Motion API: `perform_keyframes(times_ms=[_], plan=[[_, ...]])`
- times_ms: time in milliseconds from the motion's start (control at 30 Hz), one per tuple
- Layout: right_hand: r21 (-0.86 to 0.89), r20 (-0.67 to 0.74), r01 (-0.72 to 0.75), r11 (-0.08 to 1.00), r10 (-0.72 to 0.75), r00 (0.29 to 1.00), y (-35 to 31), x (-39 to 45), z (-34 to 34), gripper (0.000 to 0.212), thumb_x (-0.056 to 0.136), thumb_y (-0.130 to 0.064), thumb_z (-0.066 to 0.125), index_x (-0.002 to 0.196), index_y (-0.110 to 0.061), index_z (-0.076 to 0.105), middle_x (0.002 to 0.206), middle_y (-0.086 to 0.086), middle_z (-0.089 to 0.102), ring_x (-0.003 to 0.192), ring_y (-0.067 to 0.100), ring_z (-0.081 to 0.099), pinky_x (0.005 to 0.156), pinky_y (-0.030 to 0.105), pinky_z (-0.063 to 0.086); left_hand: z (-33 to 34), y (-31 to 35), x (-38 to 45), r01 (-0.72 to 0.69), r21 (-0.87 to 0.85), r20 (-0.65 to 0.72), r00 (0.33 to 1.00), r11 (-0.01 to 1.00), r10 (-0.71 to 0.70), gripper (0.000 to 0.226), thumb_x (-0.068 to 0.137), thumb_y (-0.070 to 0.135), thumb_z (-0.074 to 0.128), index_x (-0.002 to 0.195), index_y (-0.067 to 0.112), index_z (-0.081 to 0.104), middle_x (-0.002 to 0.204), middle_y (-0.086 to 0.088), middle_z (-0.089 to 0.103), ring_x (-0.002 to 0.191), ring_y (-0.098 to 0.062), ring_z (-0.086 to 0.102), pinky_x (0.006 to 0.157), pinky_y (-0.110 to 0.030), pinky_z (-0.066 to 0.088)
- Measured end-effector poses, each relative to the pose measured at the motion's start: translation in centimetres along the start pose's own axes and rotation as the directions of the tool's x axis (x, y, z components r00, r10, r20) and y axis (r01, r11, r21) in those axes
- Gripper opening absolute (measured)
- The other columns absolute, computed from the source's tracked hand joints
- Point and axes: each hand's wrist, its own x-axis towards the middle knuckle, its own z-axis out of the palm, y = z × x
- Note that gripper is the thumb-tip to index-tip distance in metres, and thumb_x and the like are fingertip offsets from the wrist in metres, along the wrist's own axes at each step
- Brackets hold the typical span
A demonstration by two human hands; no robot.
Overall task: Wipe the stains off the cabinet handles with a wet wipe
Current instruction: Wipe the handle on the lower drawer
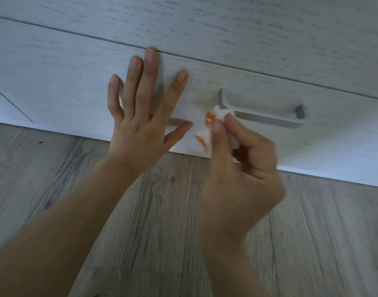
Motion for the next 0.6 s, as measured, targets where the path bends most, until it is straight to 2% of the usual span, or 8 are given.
perform_keyframes(times_ms=[133, 267, 333, 467, 600], plan=[[0.076, -0.031, -0.220, 0.973, 0.223, 0.974, -0.9, -1.0, 2.1, 0.015, 0.075, -0.010, 0.077, 0.087, -0.020, 0.073, 0.083, 0.001, 0.072, 0.076, 0.010, 0.069, 0.066, 0.019, 0.053, 0.2, -0.3, -0.3, -0.025, 0.004, -0.026, 0.999, 1.000, 0.025, 0.076, 0.094, 0.057, 0.047, 0.152, 0.025, 0.009, 0.143, -0.022, 0.015, 0.144, -0.015, -0.014, 0.116, -0.042, 0.001], [0.255, -0.121, -0.478, 0.840, 0.518, 0.847, -1.5, -0.8, 3.3, 0.015, 0.070, -0.007, 0.080, 0.072, -0.017, 0.069, 0.064, -0.008, 0.069, 0.057, -0.003, 0.064, 0.053, 0.005, 0.046, 0.3, -0.9, -0.3, -0.057, 0.042, -0.046, 0.997, 0.998, 0.058, 0.085, 0.091, 0.058, 0.053, 0.152, 0.025, 0.004, 0.142, -0.021, 0.018, 0.145, -0.015, -0.012, 0.115, -0.046, 0.003], [0.328, -0.151, -0.507, 0.797, 0.574, 0.804, -1.9, -0.3, 3.8, 0.018, 0.069, -0.007, 0.081, 0.069, -0.015, 0.065, 0.060, -0.006, 0.067, 0.056, 0.000, 0.065, 0.053, 0.006, 0.047, 0.4, -0.9, -0.2, -0.054, 0.040, -0.056, 0.997, 0.998, 0.056, 0.085, 0.090, 0.057, 0.055, 0.152, 0.026, 0.005, 0.142, -0.021, 0.019, 0.145, -0.014, -0.012, 0.115, -0.045, 0.002], [0.389, -0.174, -0.504, 0.771, 0.599, 0.781, -2.4, 0.5, 4.4, 0.017, 0.071, -0.005, 0.080, 0.068, -0.012, 0.065, 0.056, -0.005, 0.067, 0.056, 0.002, 0.066, 0.053, 0.008, 0.049, 0.4, -0.8, -0.2, -0.055, 0.033, -0.053, 0.997, 0.998, 0.057, 0.089, 0.089, 0.059, 0.055, 0.152, 0.026, 0.001, 0.141, -0.021, 0.018, 0.144, -0.014, -0.014, 0.115, -0.044, 0.000], [0.407, -0.183, -0.496, 0.767, 0.601, 0.778, -2.4, 0.7, 3.9, 0.013, 0.070, -0.003, 0.080, 0.068, -0.005, 0.067, 0.060, 0.000, 0.070, 0.057, 0.006, 0.068, 0.054, 0.012, 0.053, 0.1, -0.8, -0.2, -0.050, 0.037, -0.028, 0.998, 0.998, 0.051, 0.076, 0.091, 0.056, 0.054, 0.147, 0.023, 0.015, 0.141, -0.021, 0.018, 0.144, -0.013, -0.016, 0.115, -0.044, -0.001]])
